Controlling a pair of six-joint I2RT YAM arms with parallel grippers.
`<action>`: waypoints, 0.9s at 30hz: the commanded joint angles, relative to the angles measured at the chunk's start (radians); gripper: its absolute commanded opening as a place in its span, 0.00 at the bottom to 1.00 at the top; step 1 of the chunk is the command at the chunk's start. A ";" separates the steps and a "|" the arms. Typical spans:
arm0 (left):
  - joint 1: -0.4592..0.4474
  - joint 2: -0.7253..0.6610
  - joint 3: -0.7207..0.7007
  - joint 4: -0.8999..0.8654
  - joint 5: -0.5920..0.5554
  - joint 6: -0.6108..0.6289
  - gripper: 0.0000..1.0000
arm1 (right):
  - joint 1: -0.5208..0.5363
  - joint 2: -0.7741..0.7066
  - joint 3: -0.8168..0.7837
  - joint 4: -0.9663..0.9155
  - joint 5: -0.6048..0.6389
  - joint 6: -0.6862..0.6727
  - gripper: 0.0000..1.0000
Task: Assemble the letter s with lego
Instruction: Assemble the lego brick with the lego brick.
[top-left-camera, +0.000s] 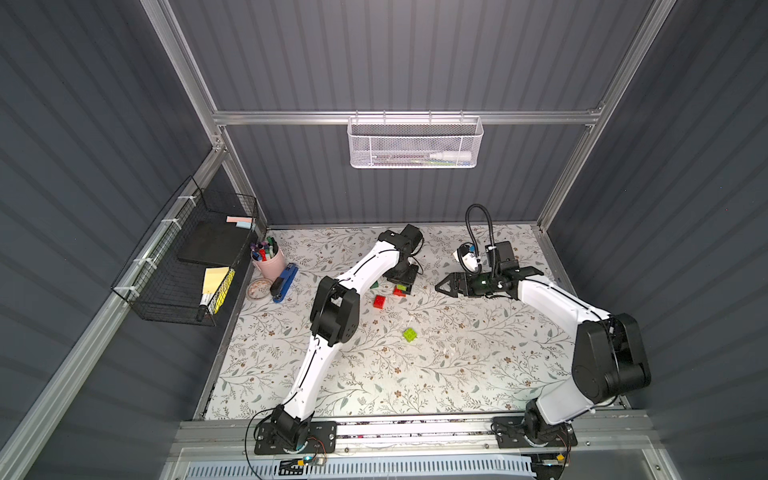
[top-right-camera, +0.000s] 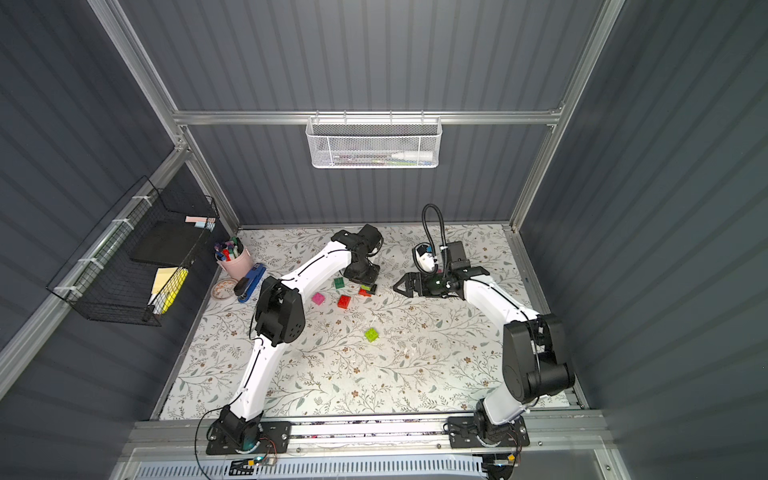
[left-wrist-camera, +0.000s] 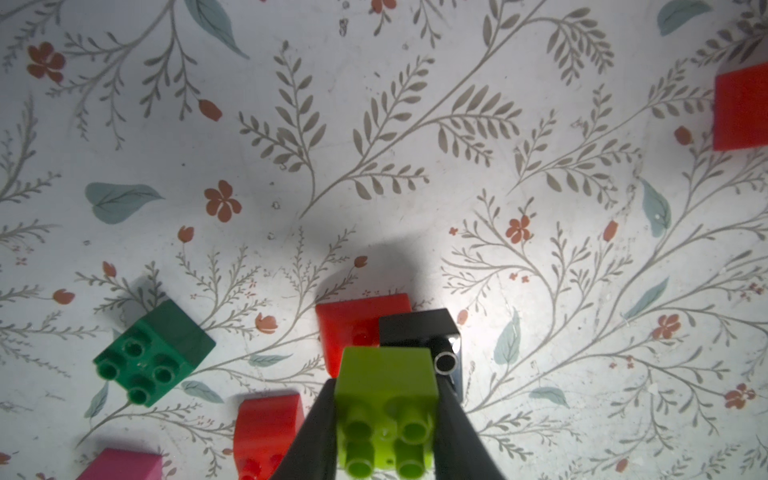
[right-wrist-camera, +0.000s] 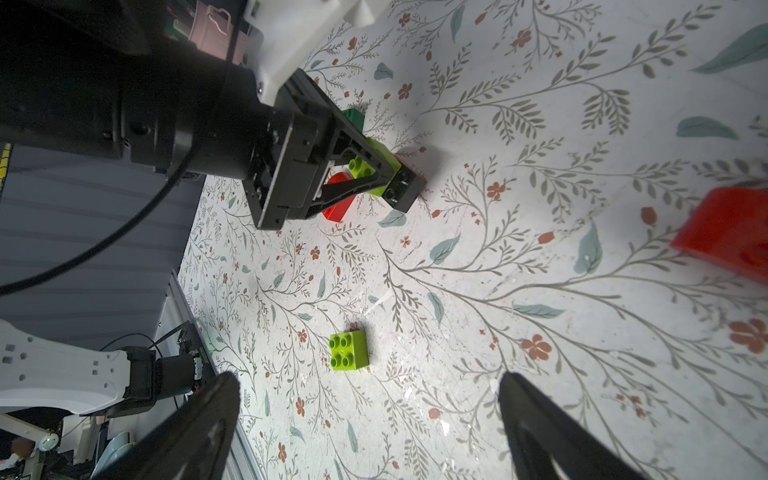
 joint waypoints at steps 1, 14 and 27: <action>-0.004 0.040 0.008 -0.053 -0.038 -0.008 0.20 | -0.004 0.002 -0.011 -0.015 -0.004 0.001 0.99; -0.004 0.091 0.011 -0.101 -0.041 -0.090 0.20 | -0.002 0.018 -0.013 -0.006 -0.004 0.025 0.99; -0.010 0.143 0.027 -0.162 -0.078 -0.141 0.19 | -0.004 0.035 -0.020 0.017 -0.012 0.041 0.99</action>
